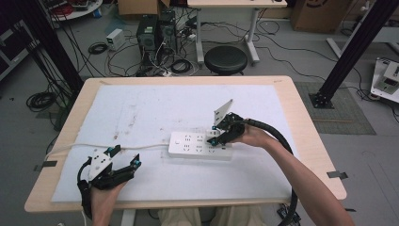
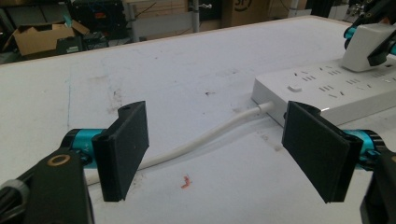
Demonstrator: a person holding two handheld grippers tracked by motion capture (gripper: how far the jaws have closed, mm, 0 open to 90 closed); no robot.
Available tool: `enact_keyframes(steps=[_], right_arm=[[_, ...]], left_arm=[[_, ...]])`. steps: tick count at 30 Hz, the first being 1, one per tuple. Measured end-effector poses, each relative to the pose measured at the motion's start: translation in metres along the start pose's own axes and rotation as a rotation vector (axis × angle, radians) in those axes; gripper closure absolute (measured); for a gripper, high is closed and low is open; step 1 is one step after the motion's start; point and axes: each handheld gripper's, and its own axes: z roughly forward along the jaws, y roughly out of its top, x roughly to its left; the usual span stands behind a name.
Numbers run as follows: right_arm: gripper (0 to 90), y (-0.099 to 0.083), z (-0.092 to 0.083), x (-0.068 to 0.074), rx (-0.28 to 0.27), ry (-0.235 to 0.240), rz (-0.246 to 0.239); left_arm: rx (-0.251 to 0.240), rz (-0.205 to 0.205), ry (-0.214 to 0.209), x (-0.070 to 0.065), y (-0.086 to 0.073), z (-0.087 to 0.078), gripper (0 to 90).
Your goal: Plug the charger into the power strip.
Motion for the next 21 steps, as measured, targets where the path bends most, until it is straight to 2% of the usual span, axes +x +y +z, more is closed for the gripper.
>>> enact_keyframes(steps=[1, 3, 4, 10, 15, 19, 20, 21], right_arm=[[64.1, -0.0022, 0.0004, -0.0034, -0.015, 0.018, 0.019], [64.1, -0.002, 0.0005, -0.003, -0.013, 0.016, 0.015], [64.1, -0.001, 0.0006, 0.0011, -0.002, -0.008, 0.008], [64.1, -0.0036, 0.0026, 0.0022, -0.021, -0.019, 0.006], [64.1, -0.0021, 0.0037, 0.0045, -0.015, -0.031, -0.013], [64.1, -0.0023, 0.0046, 0.003, -0.018, -0.021, -0.009], [64.0, -0.0046, 0.0054, -0.0015, -0.032, 0.005, 0.005], [64.0, -0.0052, 0.0054, -0.0011, -0.035, 0.006, 0.011]], left_arm=[[0.002, 0.003, 0.001, 0.0007, -0.0001, -0.0008, 22.9], [0.002, 0.003, 0.001, 0.0007, -0.0001, -0.0008, 22.9], [0.003, 0.0, 0.003, 0.0009, -0.0009, -0.0018, 22.9], [0.001, 0.001, 0.003, 0.0016, -0.001, -0.0034, 23.0], [0.006, 0.002, 0.003, 0.0025, -0.0021, -0.0039, 23.3], [0.01, -0.003, 0.006, 0.0037, -0.0036, -0.0037, 23.3], [0.007, -0.008, 0.008, 0.0039, -0.003, -0.0037, 23.3], [0.007, -0.006, 0.007, 0.0039, -0.0029, -0.0036, 23.3]])
